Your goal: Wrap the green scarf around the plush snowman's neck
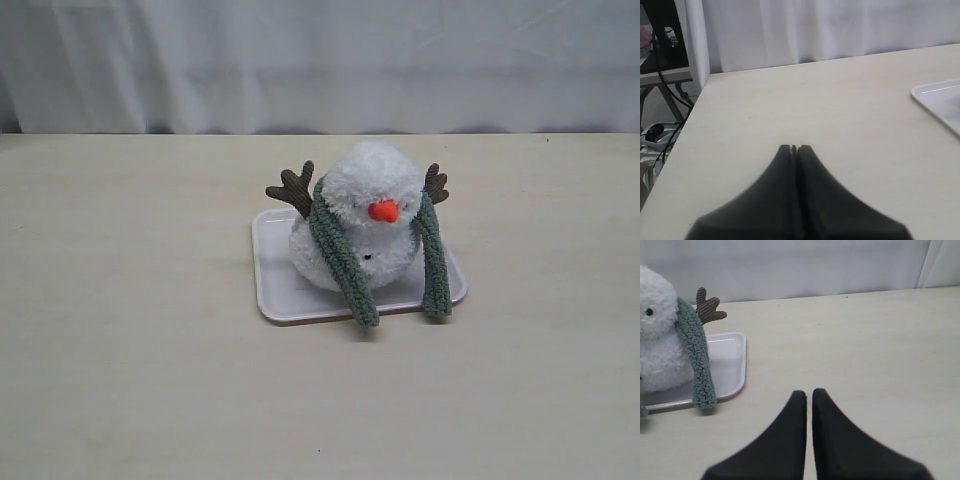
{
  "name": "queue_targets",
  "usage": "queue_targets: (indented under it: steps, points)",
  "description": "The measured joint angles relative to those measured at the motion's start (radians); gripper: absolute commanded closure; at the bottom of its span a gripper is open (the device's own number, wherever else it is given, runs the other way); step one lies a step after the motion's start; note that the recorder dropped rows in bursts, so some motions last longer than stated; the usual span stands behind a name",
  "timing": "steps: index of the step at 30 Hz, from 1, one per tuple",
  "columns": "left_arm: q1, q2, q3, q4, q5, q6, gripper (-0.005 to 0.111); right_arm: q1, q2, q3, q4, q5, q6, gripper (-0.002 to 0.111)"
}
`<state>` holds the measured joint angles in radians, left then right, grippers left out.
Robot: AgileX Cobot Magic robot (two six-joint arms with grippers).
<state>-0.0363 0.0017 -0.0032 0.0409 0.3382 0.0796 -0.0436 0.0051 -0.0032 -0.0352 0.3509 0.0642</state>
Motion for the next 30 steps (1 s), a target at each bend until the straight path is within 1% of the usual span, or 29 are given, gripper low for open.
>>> queue_targets:
  steps: [21,27,30]
  points:
    - [0.000,0.000,0.000,0.000,0.000,0.000,0.107,0.001,0.000,0.000,0.015,0.006,-0.018,0.104]
    - [0.000,0.000,0.000,0.000,0.000,0.000,0.107,0.037,0.000,0.000,0.015,0.006,-0.019,0.104]
    - [0.000,0.000,0.000,0.000,0.000,0.000,0.107,0.039,0.000,0.000,0.015,0.006,-0.021,0.104]
